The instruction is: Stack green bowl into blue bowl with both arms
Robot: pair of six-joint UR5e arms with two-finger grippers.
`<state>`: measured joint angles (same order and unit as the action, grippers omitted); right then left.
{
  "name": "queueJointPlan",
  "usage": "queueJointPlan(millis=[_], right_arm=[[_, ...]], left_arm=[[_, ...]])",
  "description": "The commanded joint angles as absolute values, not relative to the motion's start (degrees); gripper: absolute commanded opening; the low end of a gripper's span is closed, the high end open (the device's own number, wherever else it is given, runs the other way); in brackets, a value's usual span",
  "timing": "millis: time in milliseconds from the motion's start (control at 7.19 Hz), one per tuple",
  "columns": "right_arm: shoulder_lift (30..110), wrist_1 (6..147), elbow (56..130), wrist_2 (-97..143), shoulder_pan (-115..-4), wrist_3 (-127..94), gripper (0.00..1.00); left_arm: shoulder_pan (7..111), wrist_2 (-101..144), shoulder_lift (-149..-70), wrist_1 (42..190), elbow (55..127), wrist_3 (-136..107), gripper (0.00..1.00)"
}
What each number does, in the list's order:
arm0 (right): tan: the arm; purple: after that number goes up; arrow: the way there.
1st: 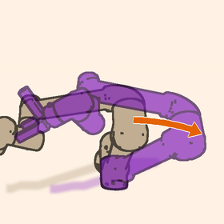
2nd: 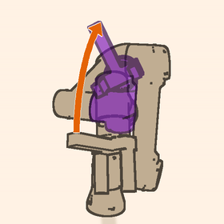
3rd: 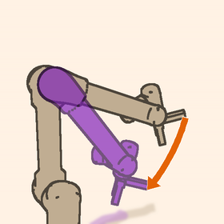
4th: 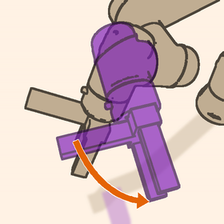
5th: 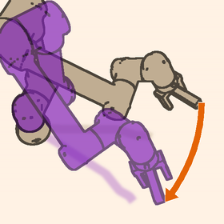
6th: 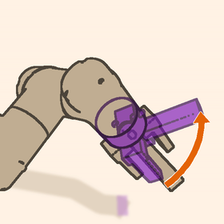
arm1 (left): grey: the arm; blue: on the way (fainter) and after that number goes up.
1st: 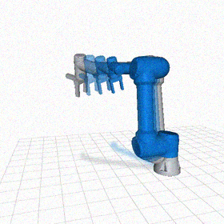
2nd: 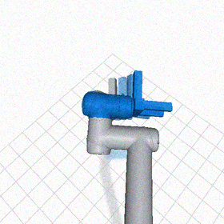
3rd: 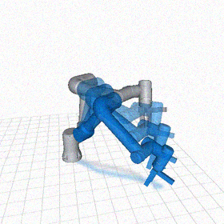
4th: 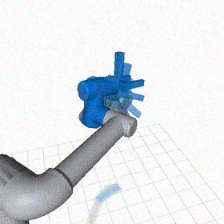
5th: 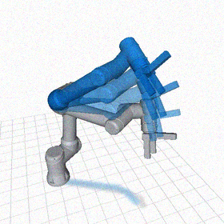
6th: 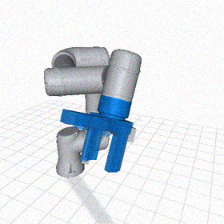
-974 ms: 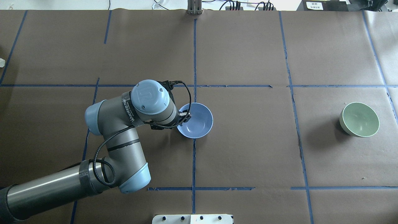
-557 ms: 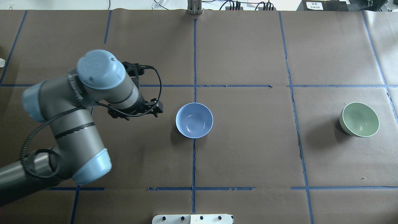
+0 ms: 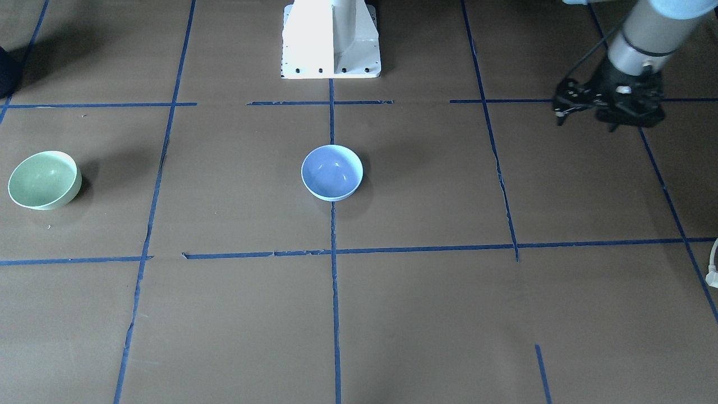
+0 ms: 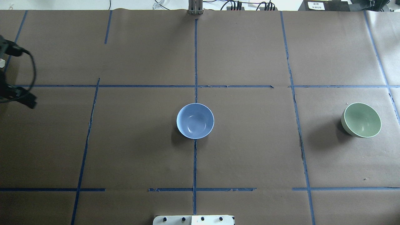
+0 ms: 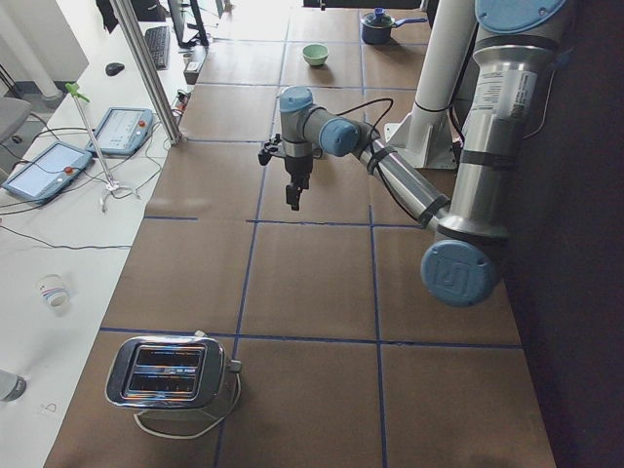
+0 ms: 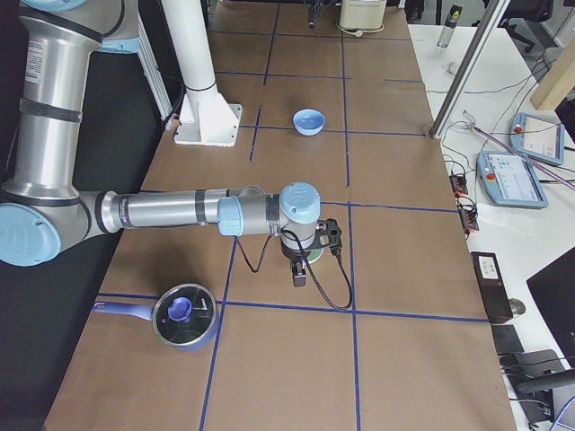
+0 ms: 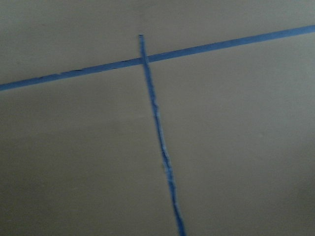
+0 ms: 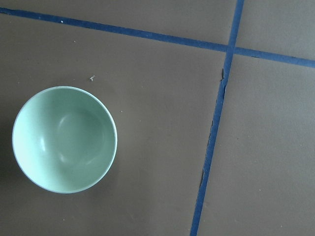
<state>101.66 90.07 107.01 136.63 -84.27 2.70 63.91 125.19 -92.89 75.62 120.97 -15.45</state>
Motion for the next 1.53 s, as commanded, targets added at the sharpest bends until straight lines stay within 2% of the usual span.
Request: queueJointPlan(millis=[0, 139, 278, 557, 835, 1252, 1391], right_arm=[[101.2, 89.8, 107.2, 136.8, -83.7, -0.2, 1.0], [101.2, 86.1, 107.2, 136.8, -82.2, -5.4, 1.0], [101.4, 81.7, 107.2, 136.4, -79.5, -13.5, 1.0], [105.4, 65.3, 104.7, 134.2, -75.3, -25.2, 1.0], [105.1, 51.6, 96.9, 132.1, -70.2, -34.0, 0.98], [100.8, 47.3, 91.9, 129.1, -63.9, -42.2, 0.89], [100.8, 46.9, 91.3, 128.7, -62.3, -42.4, 0.8]], left_arm=[[84.5, 132.2, -85.4, 75.7, 110.1, 13.9, 1.0], [90.9, 132.4, -83.9, 76.3, 103.4, 20.8, 1.0], [94.4, 133.5, -83.5, 76.5, 100.8, 23.4, 1.0], [94.5, 135.1, -82.6, 76.6, 101.8, 22.8, 1.0], [94.5, 135.5, -82.6, 76.6, 102.1, 22.0, 1.0], [94.6, 135.8, -82.7, 76.6, 102.2, 22.0, 1.0], [94.5, 135.8, -82.7, 76.6, 102.3, 22.0, 1.0]])
